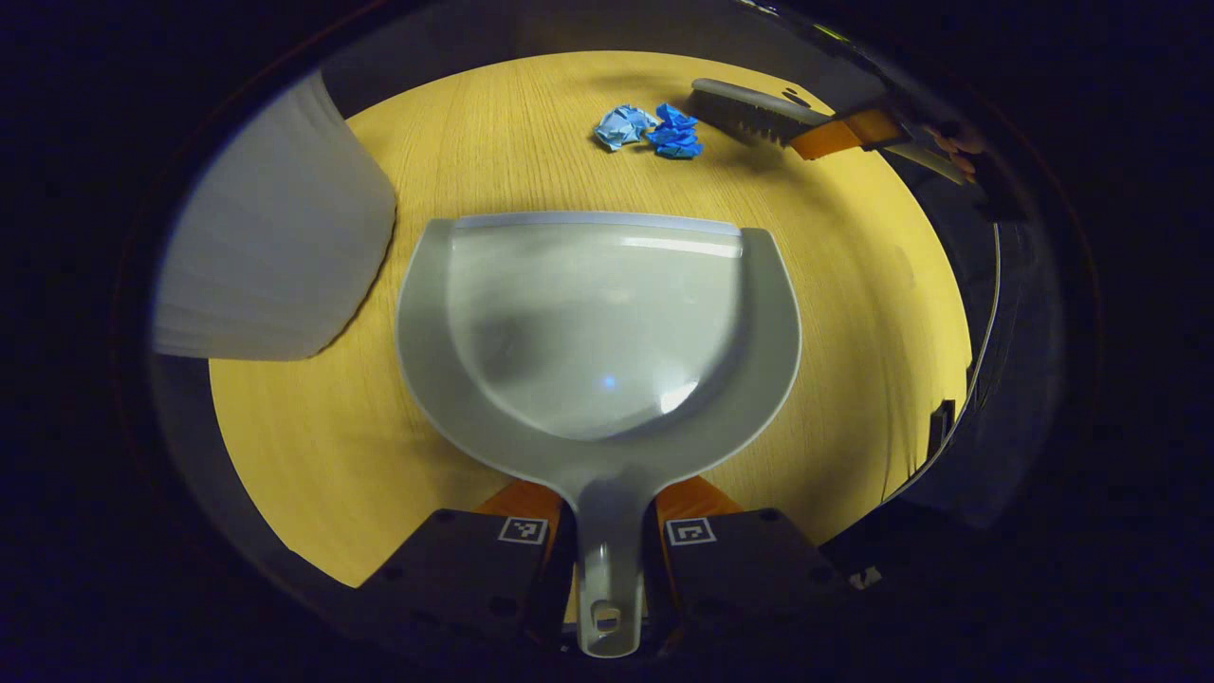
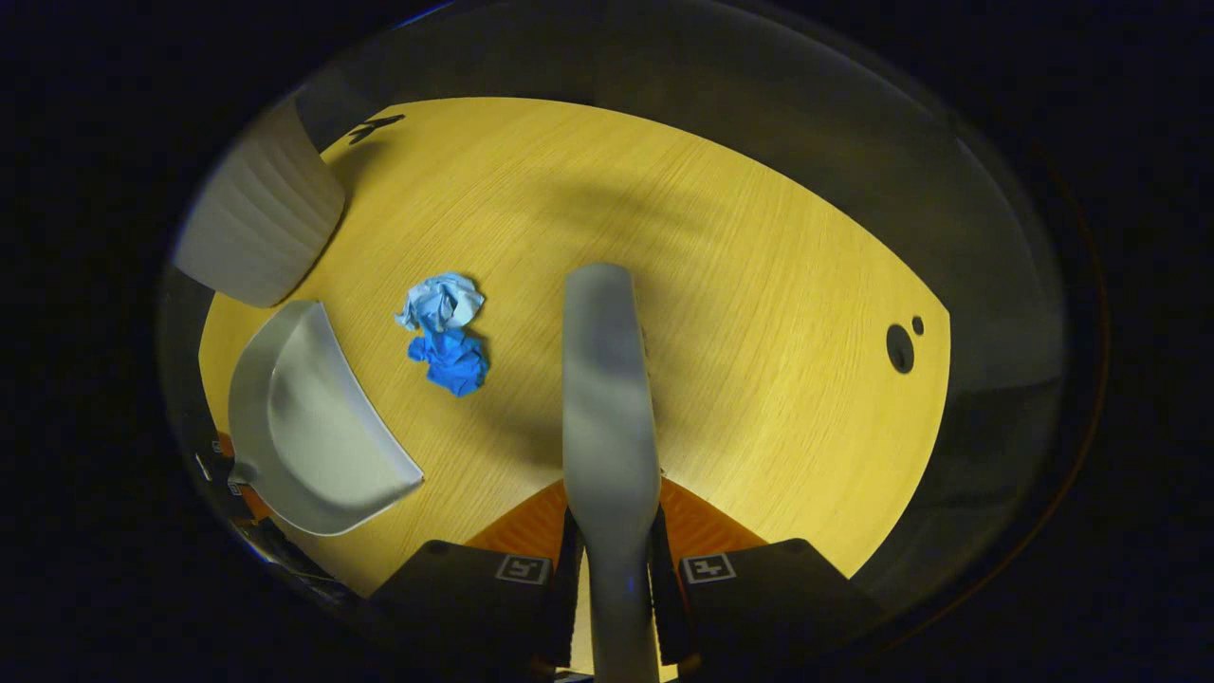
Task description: Pick up the small broom and dustpan from the desktop, sweep the trash into the dustpan with the broom, and then empty the trash into the garbage bin.
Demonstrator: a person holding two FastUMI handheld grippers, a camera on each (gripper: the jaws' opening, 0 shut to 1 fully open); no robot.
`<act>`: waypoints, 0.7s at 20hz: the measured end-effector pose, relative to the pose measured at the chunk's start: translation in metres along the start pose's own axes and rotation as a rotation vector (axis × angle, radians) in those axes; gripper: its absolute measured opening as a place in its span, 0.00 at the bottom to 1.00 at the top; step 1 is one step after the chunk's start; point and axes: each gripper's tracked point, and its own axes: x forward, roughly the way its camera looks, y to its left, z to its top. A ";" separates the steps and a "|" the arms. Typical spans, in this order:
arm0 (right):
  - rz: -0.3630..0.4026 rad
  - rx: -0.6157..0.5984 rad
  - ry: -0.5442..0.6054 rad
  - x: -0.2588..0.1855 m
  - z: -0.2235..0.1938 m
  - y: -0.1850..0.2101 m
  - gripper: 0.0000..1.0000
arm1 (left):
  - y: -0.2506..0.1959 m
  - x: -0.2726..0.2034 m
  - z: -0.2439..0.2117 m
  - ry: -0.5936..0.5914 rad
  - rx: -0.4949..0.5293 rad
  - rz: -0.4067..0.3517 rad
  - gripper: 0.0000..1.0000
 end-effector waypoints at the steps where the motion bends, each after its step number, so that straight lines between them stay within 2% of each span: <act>1: -0.013 -0.042 0.000 0.003 0.010 -0.005 0.36 | 0.004 -0.001 0.004 0.004 0.019 0.005 0.29; 3: -0.033 -0.127 -0.010 0.006 0.035 -0.016 0.33 | 0.010 0.001 0.011 0.012 0.054 0.009 0.29; 4: -0.027 -0.154 -0.016 0.007 0.048 -0.017 0.36 | 0.012 0.001 0.015 0.014 0.066 0.011 0.29; 8: 0.042 -0.198 0.000 0.023 0.073 0.003 0.36 | 0.015 0.004 0.031 0.010 0.105 0.010 0.29; 9: 0.055 -0.214 0.012 0.029 0.071 0.010 0.31 | 0.015 0.006 0.034 0.004 0.116 0.007 0.29; 14: 0.155 -0.471 0.127 0.033 0.027 0.053 0.31 | 0.018 0.012 0.038 -0.039 0.171 -0.012 0.29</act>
